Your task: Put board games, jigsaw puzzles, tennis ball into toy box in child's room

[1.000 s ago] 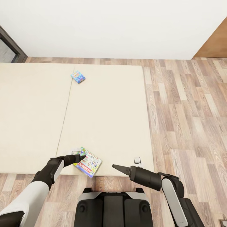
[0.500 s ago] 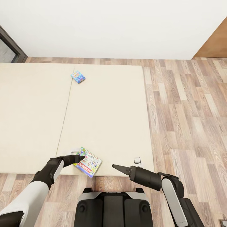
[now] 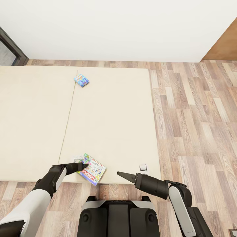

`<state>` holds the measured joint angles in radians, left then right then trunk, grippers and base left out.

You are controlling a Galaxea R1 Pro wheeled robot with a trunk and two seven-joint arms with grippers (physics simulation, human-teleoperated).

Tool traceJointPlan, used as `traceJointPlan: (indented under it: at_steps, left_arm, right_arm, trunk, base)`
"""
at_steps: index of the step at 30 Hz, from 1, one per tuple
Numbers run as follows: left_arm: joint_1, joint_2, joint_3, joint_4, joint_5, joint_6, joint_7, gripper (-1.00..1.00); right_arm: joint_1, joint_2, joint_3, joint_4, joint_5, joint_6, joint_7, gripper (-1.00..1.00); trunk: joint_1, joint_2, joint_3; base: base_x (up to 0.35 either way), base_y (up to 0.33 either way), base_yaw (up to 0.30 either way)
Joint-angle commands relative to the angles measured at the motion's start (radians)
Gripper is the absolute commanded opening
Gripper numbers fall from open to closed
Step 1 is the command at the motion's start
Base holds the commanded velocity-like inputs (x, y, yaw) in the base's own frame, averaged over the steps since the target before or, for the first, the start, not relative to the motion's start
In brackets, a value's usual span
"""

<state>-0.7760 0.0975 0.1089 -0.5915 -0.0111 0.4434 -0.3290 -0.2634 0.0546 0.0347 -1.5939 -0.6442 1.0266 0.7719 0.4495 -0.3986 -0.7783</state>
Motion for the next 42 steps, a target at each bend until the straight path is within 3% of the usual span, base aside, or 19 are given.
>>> traceJointPlan:
  at_steps: [1,15,27,42]
  left_arm:
    - [0.0,0.0,0.005,-0.001,-0.005,0.011,-0.006,1.0]
    - [0.0,0.003,0.003,0.0,-0.054,0.053,-0.004,1.0]
    - [0.0,0.002,0.0,0.001,-0.058,0.092,0.021,1.0]
    - [0.0,0.001,0.001,0.017,-0.058,0.119,0.039,1.0]
  right_arm:
    - [0.0,0.001,-0.001,0.0,0.003,0.004,0.004,1.0]
    - [0.0,0.002,-0.001,0.0,0.003,0.004,0.004,1.0]
    - [0.0,0.003,-0.001,0.0,0.005,0.006,-0.039,1.0]
    - [0.0,0.004,-0.001,0.0,0.005,0.006,-0.046,1.0]
  trunk:
    - [0.001,-0.001,-0.001]
    - [0.001,-0.001,-0.001]
    - [0.001,-0.001,-0.001]
    - [0.001,-0.001,-0.001]
  base:
    - [0.0,0.0,0.0]
    - [0.0,0.0,0.0]
    - [0.0,0.0,0.0]
    - [0.0,0.0,0.0]
